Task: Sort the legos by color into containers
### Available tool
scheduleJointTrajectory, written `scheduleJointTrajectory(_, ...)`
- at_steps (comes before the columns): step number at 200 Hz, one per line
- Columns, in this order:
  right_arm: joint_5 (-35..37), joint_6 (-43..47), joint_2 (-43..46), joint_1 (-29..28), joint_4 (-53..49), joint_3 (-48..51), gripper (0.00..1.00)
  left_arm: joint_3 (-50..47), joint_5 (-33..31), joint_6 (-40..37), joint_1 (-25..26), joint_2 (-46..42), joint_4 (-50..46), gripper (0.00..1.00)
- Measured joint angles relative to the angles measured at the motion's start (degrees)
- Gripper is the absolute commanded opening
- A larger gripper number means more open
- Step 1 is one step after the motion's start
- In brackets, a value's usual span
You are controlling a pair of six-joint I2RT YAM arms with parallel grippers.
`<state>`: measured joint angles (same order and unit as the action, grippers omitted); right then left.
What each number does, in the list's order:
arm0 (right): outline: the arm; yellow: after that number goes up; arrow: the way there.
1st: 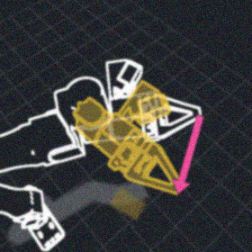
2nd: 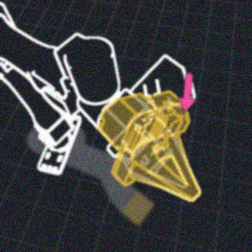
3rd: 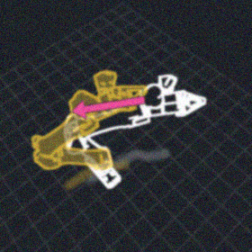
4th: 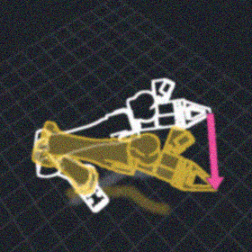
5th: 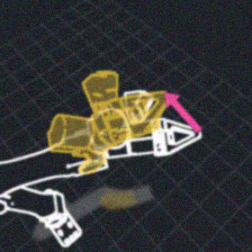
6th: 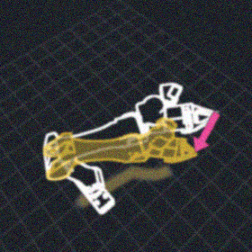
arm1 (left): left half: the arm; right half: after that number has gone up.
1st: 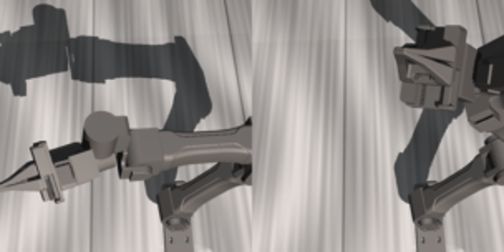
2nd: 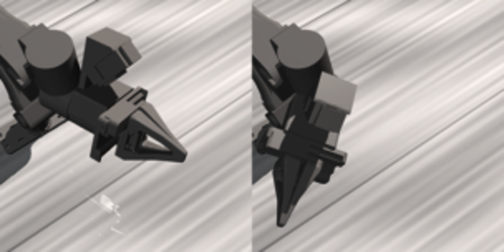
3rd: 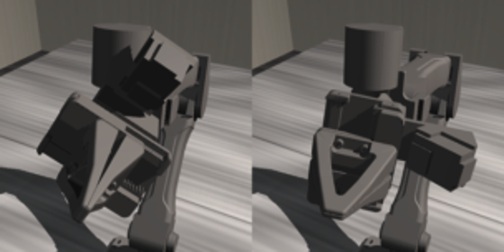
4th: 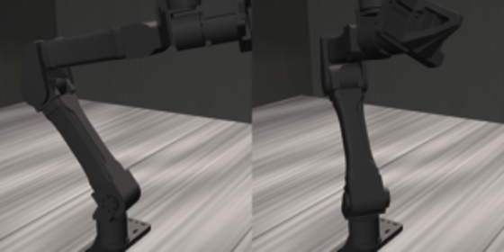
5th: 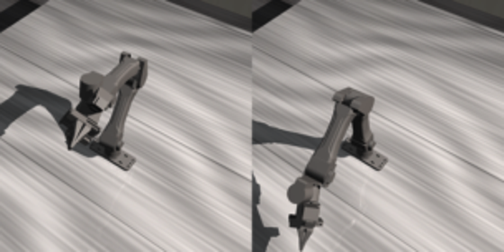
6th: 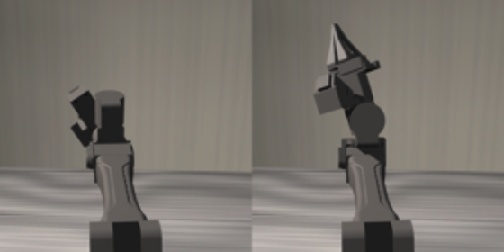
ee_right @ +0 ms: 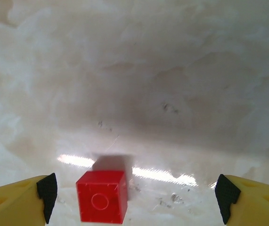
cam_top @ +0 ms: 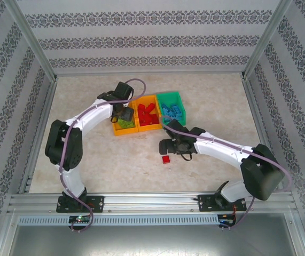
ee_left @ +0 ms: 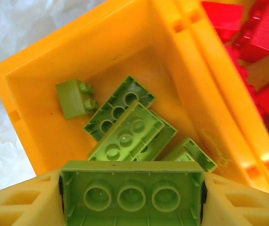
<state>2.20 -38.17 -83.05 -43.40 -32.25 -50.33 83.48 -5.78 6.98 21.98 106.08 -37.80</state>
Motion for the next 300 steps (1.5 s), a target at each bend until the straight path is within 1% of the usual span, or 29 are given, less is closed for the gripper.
scheduleJointTrajectory(32,0.13,0.28,-2.71,-3.78,-1.44,-1.62,0.87,2.29,1.03,3.04,-1.46,1.99,-1.88,0.56)
scheduleJointTrajectory(62,-0.07,0.66,-4.76,-4.87,-2.1,-2.14,0.84,3.98,1.49,5.33,-1.49,3.15,-2.16,0.6)
scheduleJointTrajectory(76,-0.11,0.68,-5.66,-5.22,-2.32,-2.47,0.82,4.7,1.68,6.14,-1.49,3.93,-2.45,0.67)
scheduleJointTrajectory(93,-0.11,0.85,-7.23,-5.55,-2.84,-3.32,0.79,5.4,1.77,7.15,-1.53,4.9,-2.91,0.72)
scheduleJointTrajectory(107,-0.22,1.14,-8.59,-6.01,-3.21,-4.11,0.77,5.68,2.05,7.89,-1.53,5.35,-3.32,0.81)
scheduleJointTrajectory(127,-0.5,1.57,-10.34,-6.38,-3.56,-5.09,0.72,5.7,2.58,8.9,-1.57,5.44,-3.39,0.88)
scheduleJointTrajectory(138,-0.59,1.88,-11.21,-6.38,-3.63,-5.31,0.68,5.7,2.97,9.55,-1.57,5.42,-3.28,0.95)
scheduleJointTrajectory(142,-0.61,2.16,-11.43,-6.38,-3.67,-5.31,0.67,5.68,2.99,9.57,-1.57,5.4,-3.21,1.0)
scheduleJointTrajectory(158,-0.76,2.25,-12.11,-6.38,-4.17,-5.31,0.62,5.49,3.26,10.27,-1.6,4.87,-2.95,1.0)
scheduleJointTrajectory(180,-0.76,2.51,-12.28,-6.38,-4.81,-5.35,0.52,3.67,3.65,11.37,-1.68,2.89,-2.47,1.0)
scheduleJointTrajectory(233,-0.74,2.8,-13.31,-6.38,-6.23,-6.69,0.3,-1.95,4.04,13.27,-1.75,-4.2,0.24,0.99)
scheduleJointTrajectory(256,-0.72,3.48,-13.42,-6.38,-6.73,-7.17,0.27,-3.78,3.85,13.49,-1.75,-7.72,1.64,0.99)
scheduleJointTrajectory(300,-0.74,4.09,-13.4,-6.32,-7.34,-9.2,0.26,-7.61,2.47,14.29,-1.75,-12.96,3.87,0.99)
